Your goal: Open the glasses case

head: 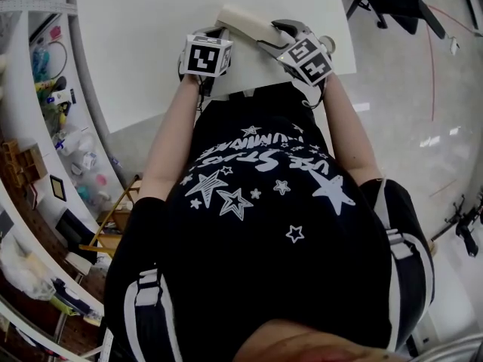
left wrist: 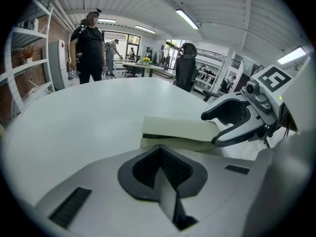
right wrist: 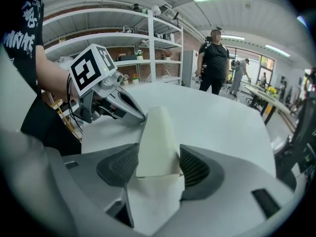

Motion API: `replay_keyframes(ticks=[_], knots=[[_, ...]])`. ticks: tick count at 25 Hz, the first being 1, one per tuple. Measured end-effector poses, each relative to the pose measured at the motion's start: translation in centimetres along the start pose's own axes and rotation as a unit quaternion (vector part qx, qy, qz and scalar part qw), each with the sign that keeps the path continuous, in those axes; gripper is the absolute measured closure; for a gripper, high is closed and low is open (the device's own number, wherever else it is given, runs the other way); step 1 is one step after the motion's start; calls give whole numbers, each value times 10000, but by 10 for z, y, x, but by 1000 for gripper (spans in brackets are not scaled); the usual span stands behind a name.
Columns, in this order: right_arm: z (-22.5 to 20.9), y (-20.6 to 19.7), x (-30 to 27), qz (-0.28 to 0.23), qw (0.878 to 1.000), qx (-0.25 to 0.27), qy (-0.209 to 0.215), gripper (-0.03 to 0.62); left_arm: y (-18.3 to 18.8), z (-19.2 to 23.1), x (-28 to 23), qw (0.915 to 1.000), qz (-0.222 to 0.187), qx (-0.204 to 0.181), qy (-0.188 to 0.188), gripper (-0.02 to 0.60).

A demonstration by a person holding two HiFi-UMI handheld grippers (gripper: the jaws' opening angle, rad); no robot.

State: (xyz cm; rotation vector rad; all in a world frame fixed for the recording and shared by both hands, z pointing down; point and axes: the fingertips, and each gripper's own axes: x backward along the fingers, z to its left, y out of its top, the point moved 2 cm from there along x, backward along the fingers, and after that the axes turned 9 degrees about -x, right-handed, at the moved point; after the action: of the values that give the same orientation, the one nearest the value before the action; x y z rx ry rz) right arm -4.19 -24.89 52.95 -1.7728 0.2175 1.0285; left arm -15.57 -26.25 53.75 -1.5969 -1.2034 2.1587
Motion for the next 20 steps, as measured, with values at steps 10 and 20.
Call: replay_keyframes(ticks=[10,20], knots=[[-29,16,18,-592,9958,-635,-284,327,-8,3,-5,10000,13,37,-13,569],[-69,24,31,-1261,9767,-1525,-835,329,9,6,2,9993,-370,50,-40,569]])
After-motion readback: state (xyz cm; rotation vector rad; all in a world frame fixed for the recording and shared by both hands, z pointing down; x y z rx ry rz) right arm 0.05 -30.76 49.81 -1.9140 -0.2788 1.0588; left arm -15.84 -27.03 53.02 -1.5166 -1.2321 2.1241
